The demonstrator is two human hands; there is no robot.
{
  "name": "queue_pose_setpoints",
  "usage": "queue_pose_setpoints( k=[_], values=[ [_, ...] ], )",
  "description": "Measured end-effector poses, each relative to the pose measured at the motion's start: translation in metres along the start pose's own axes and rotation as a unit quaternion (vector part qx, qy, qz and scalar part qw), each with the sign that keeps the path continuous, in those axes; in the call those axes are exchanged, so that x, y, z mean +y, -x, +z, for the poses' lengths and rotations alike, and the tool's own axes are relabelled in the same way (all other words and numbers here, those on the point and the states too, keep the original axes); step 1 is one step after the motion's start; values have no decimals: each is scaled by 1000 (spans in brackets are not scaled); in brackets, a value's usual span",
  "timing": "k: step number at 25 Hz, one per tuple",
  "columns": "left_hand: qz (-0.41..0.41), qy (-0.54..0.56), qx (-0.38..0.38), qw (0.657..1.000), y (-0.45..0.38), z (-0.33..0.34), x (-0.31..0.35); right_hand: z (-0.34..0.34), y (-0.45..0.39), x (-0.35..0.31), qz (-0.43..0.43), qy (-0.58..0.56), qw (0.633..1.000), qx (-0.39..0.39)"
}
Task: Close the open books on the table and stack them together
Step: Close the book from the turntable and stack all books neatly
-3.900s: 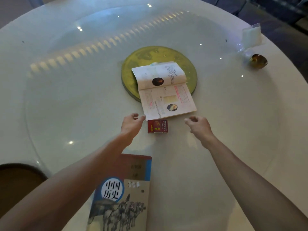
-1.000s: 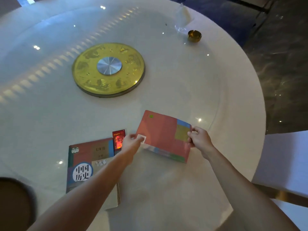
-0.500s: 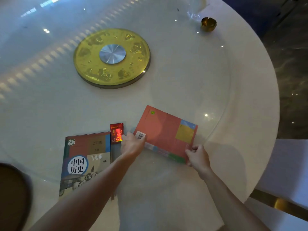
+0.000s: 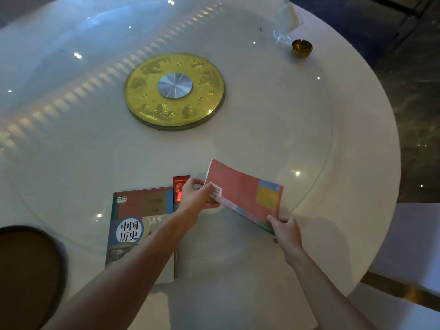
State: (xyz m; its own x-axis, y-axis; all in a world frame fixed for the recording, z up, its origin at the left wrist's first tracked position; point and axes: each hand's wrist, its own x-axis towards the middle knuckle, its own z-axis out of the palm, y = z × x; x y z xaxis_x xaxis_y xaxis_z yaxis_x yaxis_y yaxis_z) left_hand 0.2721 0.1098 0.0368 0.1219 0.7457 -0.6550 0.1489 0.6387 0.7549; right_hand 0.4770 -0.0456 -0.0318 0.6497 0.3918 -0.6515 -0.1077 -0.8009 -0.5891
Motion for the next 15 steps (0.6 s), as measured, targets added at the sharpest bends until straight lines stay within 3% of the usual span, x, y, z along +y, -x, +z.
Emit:
queue_pose_setpoints(
  k=[3,6,9,11,13,15],
  values=[
    [19,27,-44,998,6,-15,5,7,18,-7,66,-250,964,-67],
    [51,28,-34,998,13,-38,5,9,36,-24,24,-375,920,-110],
    [65,1,-22,998,17,-70,-1,8,57,-53,-21,-371,922,-111],
    [96,-94,7,991,21,-91,-4,9,71,-73,-41,-324,938,-114],
    [162,-242,55,955,26,-111,-4,11,85,-94,-69,-287,947,-125],
    [230,-304,-7,924,35,-127,5,17,103,-117,-92,-252,953,-137]
  ],
)
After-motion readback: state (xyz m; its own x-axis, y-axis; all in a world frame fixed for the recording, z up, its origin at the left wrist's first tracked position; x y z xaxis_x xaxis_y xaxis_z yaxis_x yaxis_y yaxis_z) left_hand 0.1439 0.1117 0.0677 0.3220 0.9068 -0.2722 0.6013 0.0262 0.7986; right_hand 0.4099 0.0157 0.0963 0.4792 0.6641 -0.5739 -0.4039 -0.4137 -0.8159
